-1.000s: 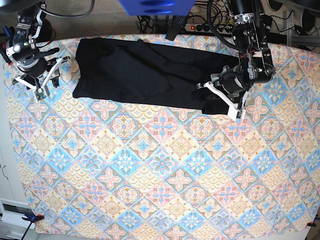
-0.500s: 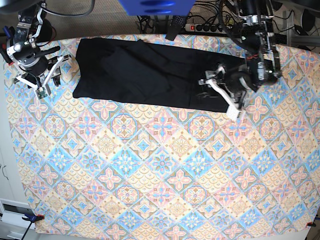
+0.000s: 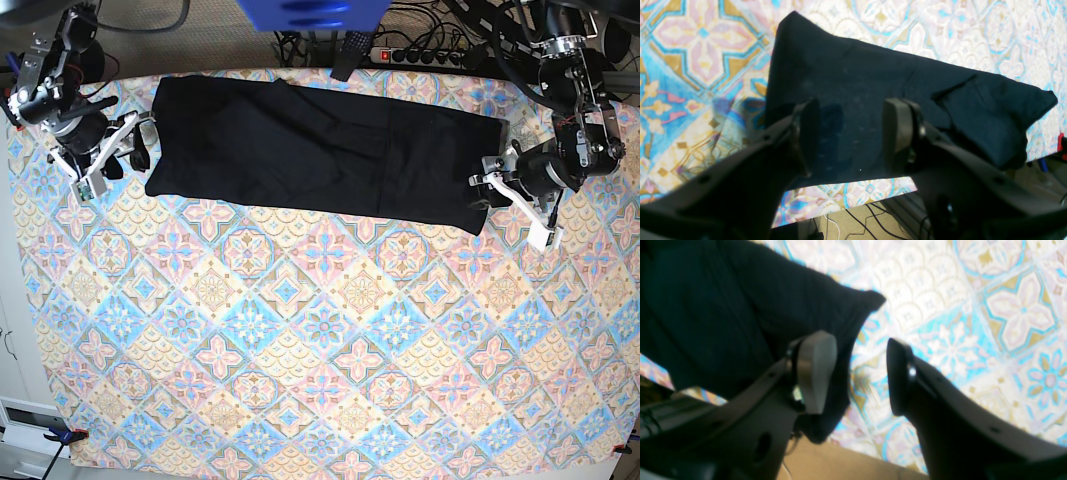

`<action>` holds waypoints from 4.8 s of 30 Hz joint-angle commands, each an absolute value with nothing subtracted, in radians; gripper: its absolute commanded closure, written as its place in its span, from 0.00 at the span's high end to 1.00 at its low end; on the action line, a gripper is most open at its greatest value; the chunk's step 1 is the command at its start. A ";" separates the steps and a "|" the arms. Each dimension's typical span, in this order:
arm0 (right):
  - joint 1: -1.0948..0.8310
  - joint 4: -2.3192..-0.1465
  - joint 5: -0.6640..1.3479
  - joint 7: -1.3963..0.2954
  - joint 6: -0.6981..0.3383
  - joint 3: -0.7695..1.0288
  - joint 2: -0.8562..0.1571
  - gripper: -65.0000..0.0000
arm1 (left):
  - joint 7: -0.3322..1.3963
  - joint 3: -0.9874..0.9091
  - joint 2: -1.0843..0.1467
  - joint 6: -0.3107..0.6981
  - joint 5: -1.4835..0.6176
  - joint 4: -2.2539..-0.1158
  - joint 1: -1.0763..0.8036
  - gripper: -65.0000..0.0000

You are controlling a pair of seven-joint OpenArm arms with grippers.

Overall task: Fold the T-shirt properly
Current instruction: 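Grasp the opposite strip end with the right gripper, then fold the held strip end over toward the left gripper with the right gripper, then press and square the folded bundle with both grippers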

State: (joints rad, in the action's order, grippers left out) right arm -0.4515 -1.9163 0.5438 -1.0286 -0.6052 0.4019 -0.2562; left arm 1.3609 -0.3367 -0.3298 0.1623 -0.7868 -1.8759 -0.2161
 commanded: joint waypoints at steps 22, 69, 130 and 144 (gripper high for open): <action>-0.367 -1.626 0.616 -1.009 -0.607 0.325 -0.262 0.69 | 1.351 -0.332 -0.340 0.170 -0.796 -1.891 -0.208 0.46; -0.213 -1.478 0.750 -1.015 -0.607 0.364 -0.252 0.03 | 1.349 -0.341 -0.343 0.170 -0.797 -1.891 -0.208 0.46; 0.180 -1.547 0.191 -1.056 -0.607 -0.714 -0.001 0.33 | 1.194 -0.366 -0.338 0.171 -0.714 -1.888 -0.400 0.25; 0.159 -1.719 0.193 -1.044 -0.607 -0.598 -0.007 0.42 | 1.193 -0.308 -0.325 0.171 -0.714 -1.857 -0.394 0.25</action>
